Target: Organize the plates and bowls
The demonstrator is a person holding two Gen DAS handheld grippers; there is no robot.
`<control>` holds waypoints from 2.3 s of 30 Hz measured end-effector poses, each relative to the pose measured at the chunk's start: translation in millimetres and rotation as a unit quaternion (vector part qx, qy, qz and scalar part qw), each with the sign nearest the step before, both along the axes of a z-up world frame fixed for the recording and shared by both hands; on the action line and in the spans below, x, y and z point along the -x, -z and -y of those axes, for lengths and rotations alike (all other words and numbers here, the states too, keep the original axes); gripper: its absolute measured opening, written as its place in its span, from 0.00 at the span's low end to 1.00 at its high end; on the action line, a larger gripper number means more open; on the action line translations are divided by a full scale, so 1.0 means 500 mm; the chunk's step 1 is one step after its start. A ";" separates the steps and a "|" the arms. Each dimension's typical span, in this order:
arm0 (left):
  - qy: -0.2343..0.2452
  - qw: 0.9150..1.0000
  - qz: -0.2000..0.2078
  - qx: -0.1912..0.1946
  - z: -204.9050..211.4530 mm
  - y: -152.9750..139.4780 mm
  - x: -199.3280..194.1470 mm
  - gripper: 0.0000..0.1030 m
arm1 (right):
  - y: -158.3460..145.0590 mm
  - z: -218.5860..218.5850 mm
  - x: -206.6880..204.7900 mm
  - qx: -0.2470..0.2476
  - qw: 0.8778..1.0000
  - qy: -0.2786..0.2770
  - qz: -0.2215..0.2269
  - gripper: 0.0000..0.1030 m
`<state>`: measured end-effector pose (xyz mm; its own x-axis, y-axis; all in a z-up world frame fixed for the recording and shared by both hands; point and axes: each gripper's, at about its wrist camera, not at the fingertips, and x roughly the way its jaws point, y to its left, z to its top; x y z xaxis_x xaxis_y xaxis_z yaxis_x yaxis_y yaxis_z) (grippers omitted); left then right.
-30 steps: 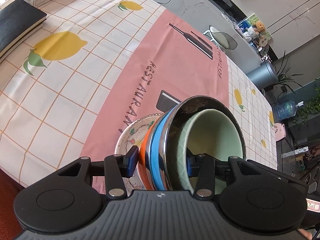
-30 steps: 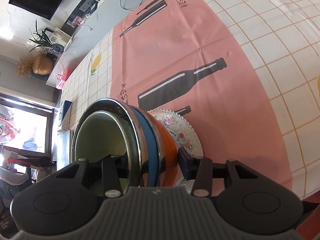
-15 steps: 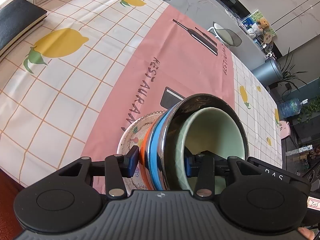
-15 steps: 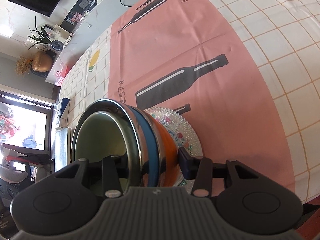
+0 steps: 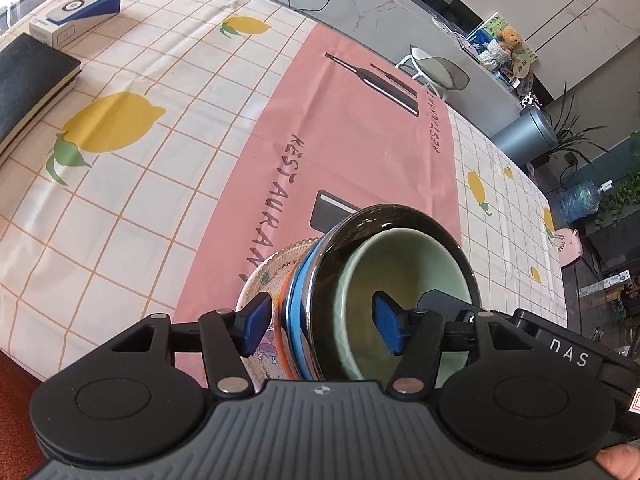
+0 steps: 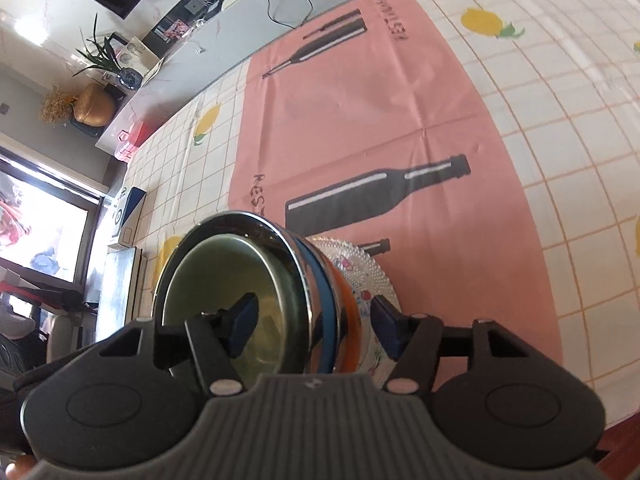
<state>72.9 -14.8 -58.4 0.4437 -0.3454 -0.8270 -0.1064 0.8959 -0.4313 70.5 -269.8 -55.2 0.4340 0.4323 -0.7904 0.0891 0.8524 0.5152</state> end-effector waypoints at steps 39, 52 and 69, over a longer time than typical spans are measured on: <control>0.097 0.966 0.133 -0.199 0.080 -0.064 0.283 0.67 | -0.109 -0.026 0.351 0.195 0.966 -0.054 0.163 0.80; 0.088 0.966 0.116 -0.215 0.100 -0.043 0.295 0.67 | -0.058 -0.032 0.353 0.196 0.970 -0.042 0.140 0.80; 0.082 0.966 0.122 -0.214 0.097 -0.045 0.298 0.67 | -0.052 -0.034 0.354 0.197 0.969 -0.036 0.146 0.81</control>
<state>-76.2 -63.5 -35.9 0.6109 -0.0774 -0.7879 0.1100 0.9939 -0.0124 -106.6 -253.0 -29.2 0.6443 0.1591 -0.7481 -0.0788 0.9867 0.1420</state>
